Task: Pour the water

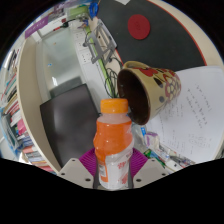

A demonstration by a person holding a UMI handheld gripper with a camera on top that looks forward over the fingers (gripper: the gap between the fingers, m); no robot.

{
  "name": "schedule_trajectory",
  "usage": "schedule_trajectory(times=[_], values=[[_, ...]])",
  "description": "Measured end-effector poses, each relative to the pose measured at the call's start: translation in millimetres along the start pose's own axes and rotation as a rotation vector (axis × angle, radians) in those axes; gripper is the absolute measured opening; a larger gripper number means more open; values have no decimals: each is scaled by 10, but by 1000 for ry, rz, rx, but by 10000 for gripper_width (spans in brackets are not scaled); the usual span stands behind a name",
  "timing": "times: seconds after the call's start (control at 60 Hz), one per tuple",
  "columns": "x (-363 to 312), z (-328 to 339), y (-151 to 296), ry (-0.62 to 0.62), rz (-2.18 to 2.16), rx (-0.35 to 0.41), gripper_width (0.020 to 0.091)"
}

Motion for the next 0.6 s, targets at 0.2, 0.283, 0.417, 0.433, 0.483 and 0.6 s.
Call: schedule_trajectory(times=[0.2, 0.283, 0.417, 0.433, 0.483, 0.6], values=[[25, 29, 103, -20, -89, 1, 397], [28, 34, 65, -41, -38, -27, 397], [-134, 135, -65, -47, 161, -52, 400], [-165, 156, -69, -48, 205, -47, 399], [-280, 229, -60, -49, 356, -22, 402], [-645, 468, 128, -68, 746, 127, 400]])
Point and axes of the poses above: the point between the fingertips, and its own axes, seen from behind it with the camera up: x to the right, y up, z backward, against the way the camera looks, the point moved 9 cm from there along z, backward, against the way the camera looks, and after that the axes turned 13 degrees about -y, right-handed, at the moved point
